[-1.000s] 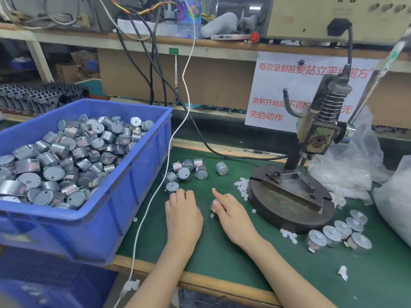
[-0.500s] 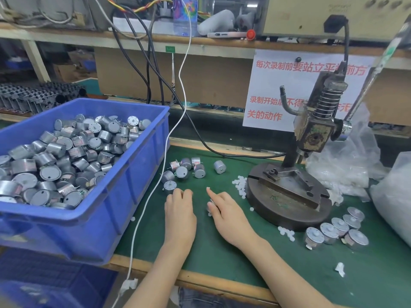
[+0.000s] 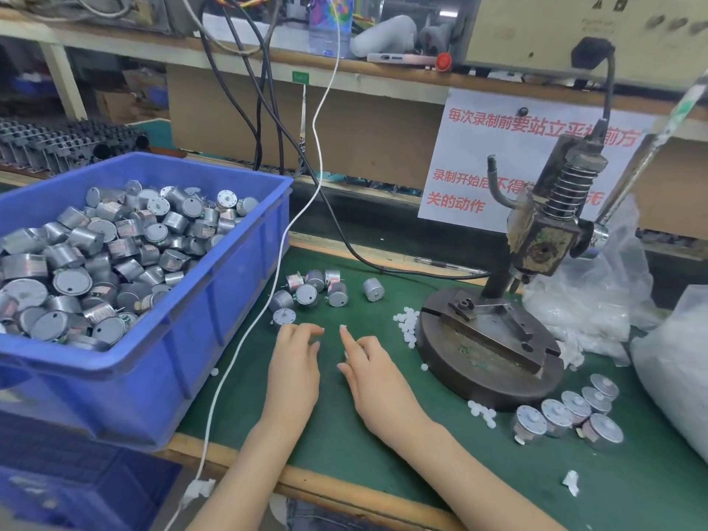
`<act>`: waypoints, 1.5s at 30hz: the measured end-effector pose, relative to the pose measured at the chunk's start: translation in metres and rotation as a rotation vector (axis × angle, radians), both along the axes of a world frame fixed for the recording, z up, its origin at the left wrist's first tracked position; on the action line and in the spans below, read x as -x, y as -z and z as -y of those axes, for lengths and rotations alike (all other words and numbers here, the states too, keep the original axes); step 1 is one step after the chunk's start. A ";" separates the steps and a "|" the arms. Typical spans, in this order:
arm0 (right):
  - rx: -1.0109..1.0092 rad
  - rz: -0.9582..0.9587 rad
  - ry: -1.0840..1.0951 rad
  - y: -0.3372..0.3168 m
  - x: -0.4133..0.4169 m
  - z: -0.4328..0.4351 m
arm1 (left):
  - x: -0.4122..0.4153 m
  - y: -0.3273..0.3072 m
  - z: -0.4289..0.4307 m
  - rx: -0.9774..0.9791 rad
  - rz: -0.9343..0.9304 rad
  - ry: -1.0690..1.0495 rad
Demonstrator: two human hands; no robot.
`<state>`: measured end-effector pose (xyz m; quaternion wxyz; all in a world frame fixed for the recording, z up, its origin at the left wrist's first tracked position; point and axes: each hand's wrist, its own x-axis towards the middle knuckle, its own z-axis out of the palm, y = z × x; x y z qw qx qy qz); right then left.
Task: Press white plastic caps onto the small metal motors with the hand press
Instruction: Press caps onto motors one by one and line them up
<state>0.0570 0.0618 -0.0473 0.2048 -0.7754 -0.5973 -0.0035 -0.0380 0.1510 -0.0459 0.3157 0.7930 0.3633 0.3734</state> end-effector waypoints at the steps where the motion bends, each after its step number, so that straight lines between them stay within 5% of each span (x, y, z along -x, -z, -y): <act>1: 0.016 0.024 -0.004 -0.001 0.000 -0.001 | 0.001 -0.001 -0.001 0.032 0.041 -0.008; 12: -0.118 -0.123 0.095 0.000 0.001 0.008 | 0.007 -0.006 -0.005 0.252 0.281 -0.178; 22: -0.244 -0.367 0.112 -0.006 -0.001 0.009 | 0.009 -0.008 -0.005 0.204 0.326 -0.273; 27: -0.290 -0.592 0.132 -0.011 -0.007 0.013 | 0.008 -0.009 -0.002 0.133 0.280 -0.304; 41: -0.376 -0.616 0.253 -0.006 -0.004 0.014 | 0.002 -0.005 -0.001 0.020 0.090 -0.261; 45: -0.474 -0.602 0.287 -0.009 -0.004 0.015 | 0.000 -0.006 0.001 -0.048 -0.103 -0.222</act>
